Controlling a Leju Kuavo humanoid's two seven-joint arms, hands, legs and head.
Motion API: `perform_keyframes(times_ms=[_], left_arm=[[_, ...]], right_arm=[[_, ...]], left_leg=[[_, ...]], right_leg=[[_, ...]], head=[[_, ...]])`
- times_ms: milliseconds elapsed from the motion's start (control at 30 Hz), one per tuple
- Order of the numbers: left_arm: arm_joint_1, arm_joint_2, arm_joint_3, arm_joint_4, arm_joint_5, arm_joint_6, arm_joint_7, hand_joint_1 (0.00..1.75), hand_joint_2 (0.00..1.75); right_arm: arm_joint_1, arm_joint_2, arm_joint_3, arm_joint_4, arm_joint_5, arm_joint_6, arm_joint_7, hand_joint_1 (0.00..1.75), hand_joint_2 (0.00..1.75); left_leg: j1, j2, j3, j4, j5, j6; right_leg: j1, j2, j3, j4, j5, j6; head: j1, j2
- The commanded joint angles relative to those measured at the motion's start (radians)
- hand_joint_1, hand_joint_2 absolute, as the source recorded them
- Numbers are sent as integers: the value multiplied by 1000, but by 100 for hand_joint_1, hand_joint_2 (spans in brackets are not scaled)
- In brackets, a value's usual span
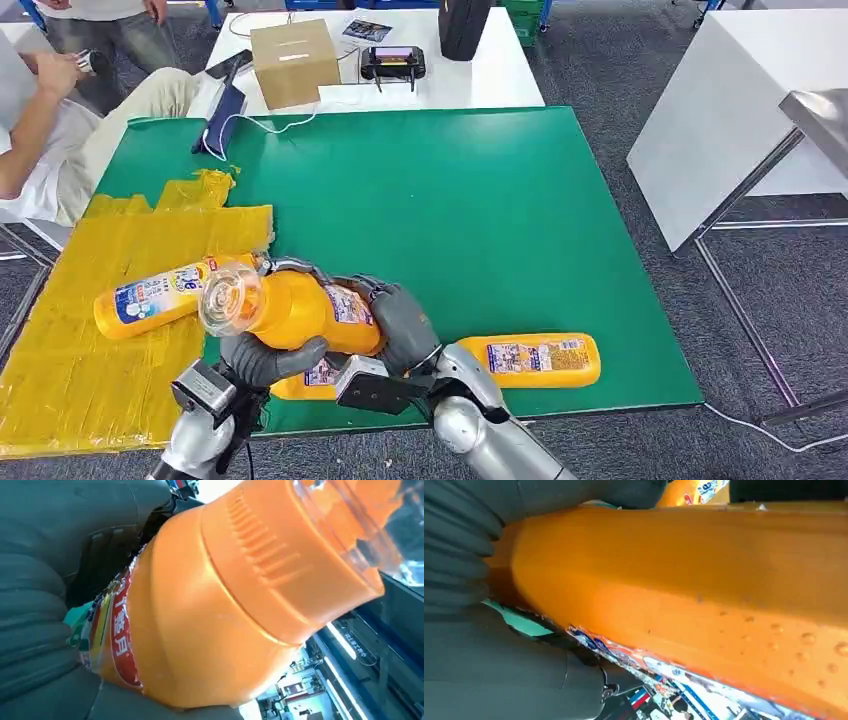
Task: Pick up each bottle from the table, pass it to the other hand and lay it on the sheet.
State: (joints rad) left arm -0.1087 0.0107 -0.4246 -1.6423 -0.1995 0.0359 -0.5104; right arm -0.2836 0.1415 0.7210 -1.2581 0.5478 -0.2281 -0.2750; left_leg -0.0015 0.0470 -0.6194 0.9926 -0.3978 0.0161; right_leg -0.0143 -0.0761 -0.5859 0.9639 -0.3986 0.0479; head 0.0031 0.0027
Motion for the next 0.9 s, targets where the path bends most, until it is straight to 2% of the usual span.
perform_keyframes(times_ms=[33,333,533,633,700,733,800,833,900], left_arm=[[14,24,-40,-24,-36,20,-5,175,175],[9,30,-32,-30,-53,33,-4,175,175],[-54,72,33,-51,-210,161,63,175,175],[-132,101,60,-10,-608,371,194,175,175],[-193,117,69,43,-807,425,296,175,175],[-237,130,71,87,-922,442,354,175,175],[-284,143,72,134,-989,445,388,175,175],[-284,143,72,134,-989,445,388,175,175],[-281,141,70,136,-989,445,388,175,175]], right_arm=[[62,-37,-46,-182,-196,50,-88,0,175],[79,-42,-55,-221,-223,54,-105,0,175],[190,-85,-133,-487,-290,-16,-188,0,175],[250,-104,-186,-572,-259,-95,-212,0,175],[267,-111,-205,-595,-259,-115,-214,0,175],[273,-113,-212,-604,-257,-128,-222,0,175],[274,-113,-215,-611,-254,-139,-228,0,175],[274,-113,-215,-611,-254,-139,-228,0,175],[274,-111,-213,-610,-254,-139,-228,0,175]], left_leg=[[1,-4,4,0,-2,-1],[1,-3,3,0,-2,-1],[1,-7,1,1,-2,-2],[2,-8,1,1,-1,-2],[1,-6,-1,0,0,-1],[2,-9,1,1,0,-2],[1,-6,0,0,1,-1],[1,-9,1,0,0,-2],[1,-4,0,0,0,-1]], right_leg=[[0,5,4,0,-3,-1],[0,5,3,0,-2,-2],[0,2,2,1,-3,-2],[0,1,3,1,-3,-2],[0,-1,0,0,-1,-1],[0,-1,2,1,-3,-2],[0,-2,0,0,-1,-1],[0,-1,2,1,-2,-2],[0,1,0,0,0,-1]], head=[[0,0],[0,0],[0,0],[0,0],[0,0],[0,0],[0,0],[0,0],[0,0]])
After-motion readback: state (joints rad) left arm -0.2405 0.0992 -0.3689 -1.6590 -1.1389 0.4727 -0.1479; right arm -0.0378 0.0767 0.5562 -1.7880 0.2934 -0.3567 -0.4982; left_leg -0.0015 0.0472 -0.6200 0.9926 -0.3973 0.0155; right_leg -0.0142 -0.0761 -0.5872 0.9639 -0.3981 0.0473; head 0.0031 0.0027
